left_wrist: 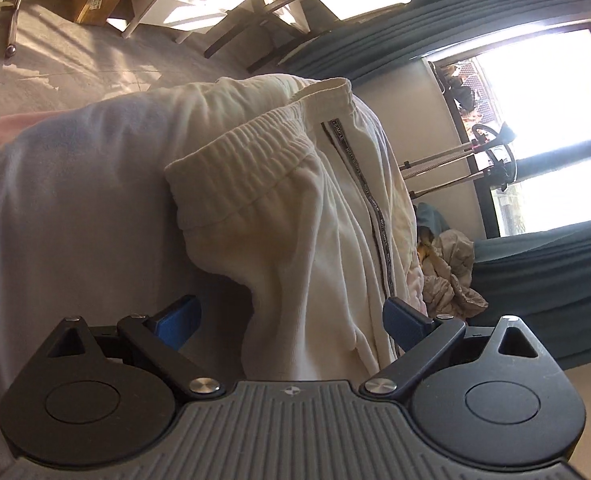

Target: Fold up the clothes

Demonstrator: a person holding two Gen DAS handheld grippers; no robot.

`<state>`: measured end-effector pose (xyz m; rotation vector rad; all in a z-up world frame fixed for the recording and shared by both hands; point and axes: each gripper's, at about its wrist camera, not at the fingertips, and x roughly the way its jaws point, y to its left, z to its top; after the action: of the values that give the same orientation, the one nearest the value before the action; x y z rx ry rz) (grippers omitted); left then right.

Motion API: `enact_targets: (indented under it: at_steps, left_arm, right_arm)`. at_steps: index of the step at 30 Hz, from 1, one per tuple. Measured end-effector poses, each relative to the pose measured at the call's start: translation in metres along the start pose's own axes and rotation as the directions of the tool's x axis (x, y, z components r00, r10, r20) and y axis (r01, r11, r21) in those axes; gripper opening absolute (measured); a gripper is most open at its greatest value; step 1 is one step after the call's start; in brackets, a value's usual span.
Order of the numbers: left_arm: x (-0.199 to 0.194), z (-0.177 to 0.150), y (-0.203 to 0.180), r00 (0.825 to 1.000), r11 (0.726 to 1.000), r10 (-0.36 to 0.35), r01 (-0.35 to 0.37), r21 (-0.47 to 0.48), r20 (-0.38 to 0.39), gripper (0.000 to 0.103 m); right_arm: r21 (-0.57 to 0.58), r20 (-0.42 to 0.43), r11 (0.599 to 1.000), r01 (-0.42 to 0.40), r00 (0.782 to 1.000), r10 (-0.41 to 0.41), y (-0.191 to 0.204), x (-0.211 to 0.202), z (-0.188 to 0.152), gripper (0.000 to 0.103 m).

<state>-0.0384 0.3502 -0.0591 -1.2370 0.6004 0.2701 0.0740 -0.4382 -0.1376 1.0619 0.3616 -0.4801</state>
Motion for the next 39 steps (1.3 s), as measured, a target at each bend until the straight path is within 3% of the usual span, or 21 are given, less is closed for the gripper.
enact_targets:
  at_steps: [5, 8, 12, 16, 19, 22, 24, 28, 32, 39]
  left_arm:
    - [0.025, 0.002, 0.014, 0.999, 0.998, 0.046, -0.046, -0.052, -0.007, 0.097]
    - [0.038, 0.003, 0.013, 0.999, 0.998, 0.039, -0.039, -0.051, 0.0, 0.097]
    - [0.05, 0.001, 0.007, 1.0, 1.0, 0.026, -0.027, -0.017, -0.003, 0.094]
    - [0.054, 0.006, 0.012, 1.0, 0.997, 0.009, -0.01, -0.074, -0.005, 0.061]
    - [0.055, 0.01, 0.015, 1.0, 0.995, 0.006, -0.005, -0.103, 0.006, 0.047]
    - [0.055, 0.012, 0.011, 1.0, 0.997, 0.008, -0.006, -0.081, 0.019, 0.025]
    - [0.049, 0.009, 0.002, 0.998, 0.999, 0.021, -0.019, -0.033, 0.055, 0.019]
    - [0.029, -0.002, -0.016, 0.992, 1.0, 0.007, -0.01, 0.017, 0.128, 0.015]
    - [0.007, -0.007, -0.032, 0.985, 0.996, -0.045, 0.03, 0.088, 0.167, 0.015]
    - [-0.017, -0.008, -0.034, 0.983, 0.99, -0.106, 0.091, 0.104, 0.15, 0.015]
  right_arm:
    - [0.006, 0.014, 1.0, 0.024, 1.0, -0.024, -0.004, 0.003, 0.001, 0.025]
    - [0.077, 0.023, 0.997, -0.006, 1.0, 0.004, -0.009, 0.003, 0.002, 0.034]
    - [0.121, 0.051, 0.992, -0.024, 0.999, 0.018, -0.012, 0.002, 0.004, 0.034]
    - [0.164, 0.095, 0.986, -0.021, 0.995, 0.005, -0.017, 0.005, 0.008, 0.034]
    - [0.223, 0.102, 0.975, -0.017, 0.995, -0.006, -0.026, 0.013, 0.011, 0.034]
    - [0.266, 0.094, 0.964, -0.014, 0.996, -0.012, -0.033, 0.019, 0.012, 0.016]
    - [0.249, 0.091, 0.968, -0.007, 0.996, -0.017, -0.032, 0.019, 0.012, 0.011]
    - [0.226, 0.103, 0.974, -0.02, 0.995, -0.003, -0.022, 0.003, 0.019, 0.006]
    - [0.285, 0.118, 0.957, -0.058, 0.993, 0.025, -0.023, -0.02, 0.025, 0.006]
    - [0.185, 0.207, 0.981, -0.063, 0.978, 0.024, -0.009, -0.062, 0.035, 0.006]
